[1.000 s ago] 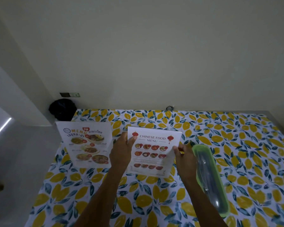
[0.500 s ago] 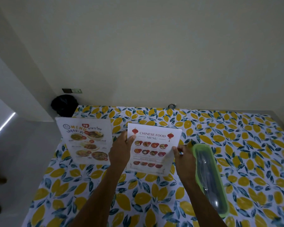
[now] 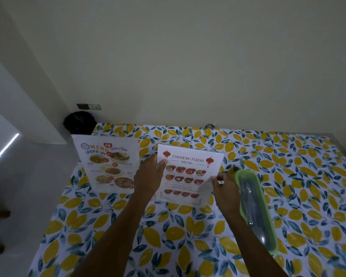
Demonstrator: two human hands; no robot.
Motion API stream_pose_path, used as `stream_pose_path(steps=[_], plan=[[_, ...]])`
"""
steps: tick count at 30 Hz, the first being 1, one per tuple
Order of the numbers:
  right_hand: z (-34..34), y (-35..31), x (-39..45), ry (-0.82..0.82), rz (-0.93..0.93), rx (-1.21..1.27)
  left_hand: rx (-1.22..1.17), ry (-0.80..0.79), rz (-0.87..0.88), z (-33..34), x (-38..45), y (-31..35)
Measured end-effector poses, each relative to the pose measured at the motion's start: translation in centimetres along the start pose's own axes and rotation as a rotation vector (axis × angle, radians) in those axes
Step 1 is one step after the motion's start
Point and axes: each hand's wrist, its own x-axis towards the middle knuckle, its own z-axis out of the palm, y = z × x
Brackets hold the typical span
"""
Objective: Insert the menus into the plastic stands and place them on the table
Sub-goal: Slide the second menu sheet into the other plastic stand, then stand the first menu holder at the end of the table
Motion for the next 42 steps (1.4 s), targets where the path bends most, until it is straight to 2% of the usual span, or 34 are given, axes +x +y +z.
stream_pose_path(steps=[6, 10, 14, 17, 23, 29, 38, 42], plan=[[-2.0, -1.8, -1.0, -0.062, -0.015, -0.031, 0.051, -0.036, -0.016, -2.8, 0.2, 0.1], [-4.1, -3.8, -2.5, -0.052, -0.002, -0.101, 0.051, -0.038, 0.038, -5.9, -0.6, 0.0], [-6.0, -5.3, -4.1, -0.038, -0.012, -0.188, 0.075, 0.006, 0.135, -9.6, -2.1, -0.4], [-7.8, -7.7, -6.0, 0.024, -0.051, -0.182, 0.055, 0.046, 0.198, -12.8, -3.0, -0.8], [-8.6, -11.1, -9.4, 0.032, -0.131, -0.177, 0.066, 0.110, 0.256, -17.6, -5.2, -2.6], [-5.6, -13.9, -11.8, -0.049, -0.178, -0.192, 0.128, 0.102, 0.217, -19.7, -6.8, -5.8], [3.8, -18.2, -10.7, -0.235, -0.271, -0.198, 0.282, 0.128, 0.122, -20.3, -4.3, -12.4], [7.8, -19.5, -8.9, -0.319, -0.304, -0.214, 0.469, 0.170, 0.105, -19.9, -1.7, -15.0]])
